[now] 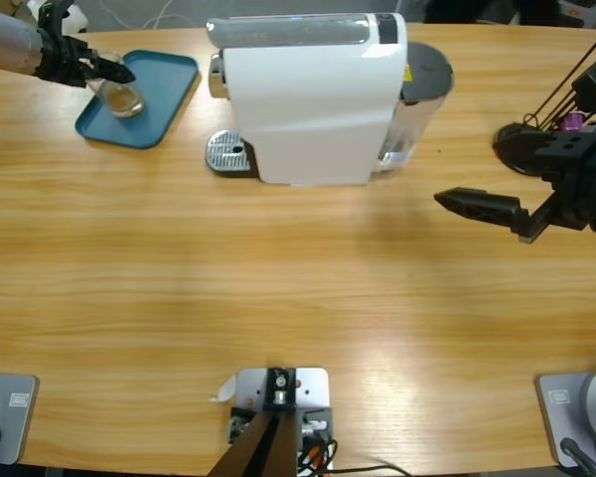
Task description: Pour coffee
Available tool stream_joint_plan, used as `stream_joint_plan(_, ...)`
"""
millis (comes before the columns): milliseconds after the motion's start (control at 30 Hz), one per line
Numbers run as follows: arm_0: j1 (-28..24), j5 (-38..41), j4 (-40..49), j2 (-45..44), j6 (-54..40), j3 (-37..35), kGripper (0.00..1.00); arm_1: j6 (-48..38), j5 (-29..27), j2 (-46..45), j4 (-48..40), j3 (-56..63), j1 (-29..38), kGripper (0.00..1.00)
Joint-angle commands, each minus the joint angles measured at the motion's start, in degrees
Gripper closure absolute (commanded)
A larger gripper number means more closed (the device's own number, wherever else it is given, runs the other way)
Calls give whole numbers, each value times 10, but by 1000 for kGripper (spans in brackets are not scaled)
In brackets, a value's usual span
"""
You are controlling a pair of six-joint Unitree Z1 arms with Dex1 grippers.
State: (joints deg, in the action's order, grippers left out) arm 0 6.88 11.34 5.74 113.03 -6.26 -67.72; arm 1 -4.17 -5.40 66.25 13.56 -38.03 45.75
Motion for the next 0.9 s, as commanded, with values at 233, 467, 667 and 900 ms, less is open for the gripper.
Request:
stream_joint_plan(233,10,-8,26,-17,14,24,9,-7,-4,-11,8,15,5,0)
stream_joint_plan(467,14,-12,69,-142,14,49,9,-7,-6,-42,15,16,5,0)
stream_joint_plan(667,104,-3,262,-270,9,55,9,-6,-11,-51,6,18,5,0)
stream_joint_plan(900,276,10,313,-369,0,132,0,-7,-15,-67,4,27,5,0)
